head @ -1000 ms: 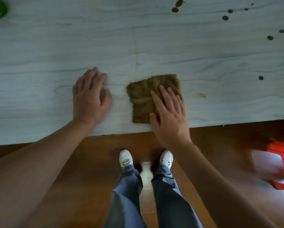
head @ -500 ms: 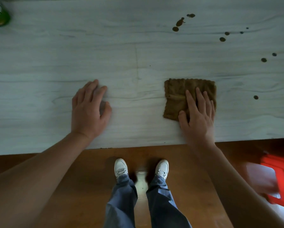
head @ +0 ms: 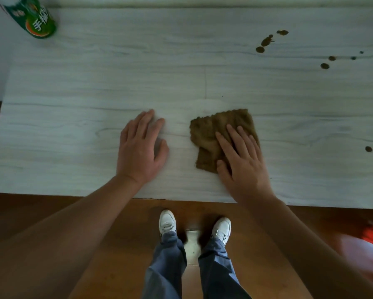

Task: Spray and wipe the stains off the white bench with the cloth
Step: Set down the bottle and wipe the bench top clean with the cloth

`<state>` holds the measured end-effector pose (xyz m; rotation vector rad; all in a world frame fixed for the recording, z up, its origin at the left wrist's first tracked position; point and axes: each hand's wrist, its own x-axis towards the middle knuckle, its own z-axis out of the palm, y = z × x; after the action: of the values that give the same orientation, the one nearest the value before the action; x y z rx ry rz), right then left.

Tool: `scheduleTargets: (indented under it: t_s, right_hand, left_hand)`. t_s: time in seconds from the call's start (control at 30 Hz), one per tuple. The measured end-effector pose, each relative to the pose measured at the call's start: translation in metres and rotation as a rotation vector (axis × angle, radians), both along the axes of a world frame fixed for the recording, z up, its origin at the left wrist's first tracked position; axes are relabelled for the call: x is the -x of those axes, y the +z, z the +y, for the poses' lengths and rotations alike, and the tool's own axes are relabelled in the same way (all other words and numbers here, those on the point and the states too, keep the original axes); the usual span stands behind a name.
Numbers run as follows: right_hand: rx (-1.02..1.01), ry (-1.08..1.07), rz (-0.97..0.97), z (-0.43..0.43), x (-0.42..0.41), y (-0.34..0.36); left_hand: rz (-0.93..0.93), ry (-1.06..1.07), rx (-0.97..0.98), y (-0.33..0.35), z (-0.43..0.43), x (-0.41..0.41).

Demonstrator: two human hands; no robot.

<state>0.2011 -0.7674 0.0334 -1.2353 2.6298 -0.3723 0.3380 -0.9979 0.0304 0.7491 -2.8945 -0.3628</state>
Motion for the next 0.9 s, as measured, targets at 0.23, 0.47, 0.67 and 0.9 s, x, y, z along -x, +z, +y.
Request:
scheduleTargets:
  t_s: [0.23,0.47,0.67,0.9]
  right_hand:
    - [-0.067,0.015,0.003,-0.003,0.046,0.004]
    - [-0.049,-0.113,0.017,-0.128,0.11,0.002]
    - [-0.047,-0.049,0.029,-0.19,0.112,-0.003]
    - [-0.017,0.066,-0.02,-0.076,0.03,0.001]
  left_hand:
    - [0.032,-0.005,0.016,-0.004,-0.002,0.0]
    - [0.003,-0.021,0.028,-0.008,-0.005,-0.001]
    - [0.025,-0.012,0.031,-0.009,-0.005,-0.001]
    - [0.016,0.01,0.034,-0.004,-0.002,0.0]
